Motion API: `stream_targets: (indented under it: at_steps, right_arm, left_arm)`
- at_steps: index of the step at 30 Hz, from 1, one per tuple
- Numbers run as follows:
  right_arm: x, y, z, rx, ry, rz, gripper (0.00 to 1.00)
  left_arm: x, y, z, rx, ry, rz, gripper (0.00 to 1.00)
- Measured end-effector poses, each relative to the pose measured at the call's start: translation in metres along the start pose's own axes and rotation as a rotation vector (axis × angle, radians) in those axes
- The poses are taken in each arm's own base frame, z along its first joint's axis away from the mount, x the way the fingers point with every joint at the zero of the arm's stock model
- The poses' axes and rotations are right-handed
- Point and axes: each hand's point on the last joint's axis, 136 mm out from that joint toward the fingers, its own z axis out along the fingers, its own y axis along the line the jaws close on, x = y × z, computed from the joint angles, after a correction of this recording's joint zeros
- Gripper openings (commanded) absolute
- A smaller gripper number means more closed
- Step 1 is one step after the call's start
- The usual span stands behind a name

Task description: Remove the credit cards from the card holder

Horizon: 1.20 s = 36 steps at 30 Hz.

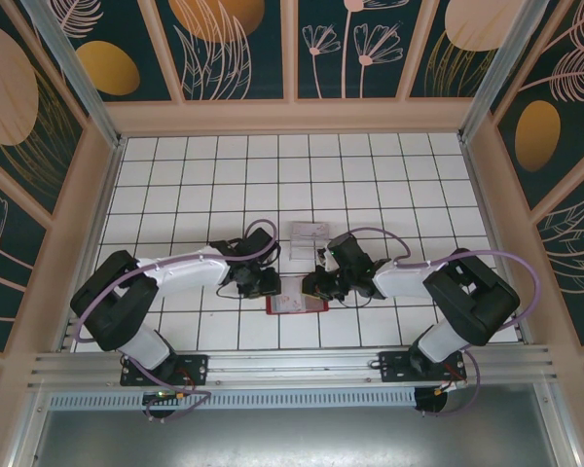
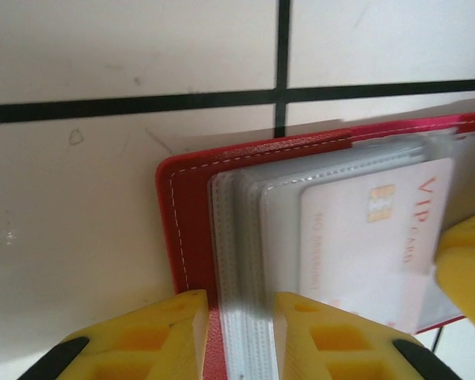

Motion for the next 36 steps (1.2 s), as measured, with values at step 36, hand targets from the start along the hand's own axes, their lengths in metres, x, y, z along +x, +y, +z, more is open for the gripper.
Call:
stream_targets:
  at_steps: [36]
  right_arm:
    - [-0.002, 0.008, 0.013, -0.054, 0.038, 0.003, 0.16]
  left_arm:
    - [-0.001, -0.002, 0.003, 0.022, -0.009, 0.009, 0.26]
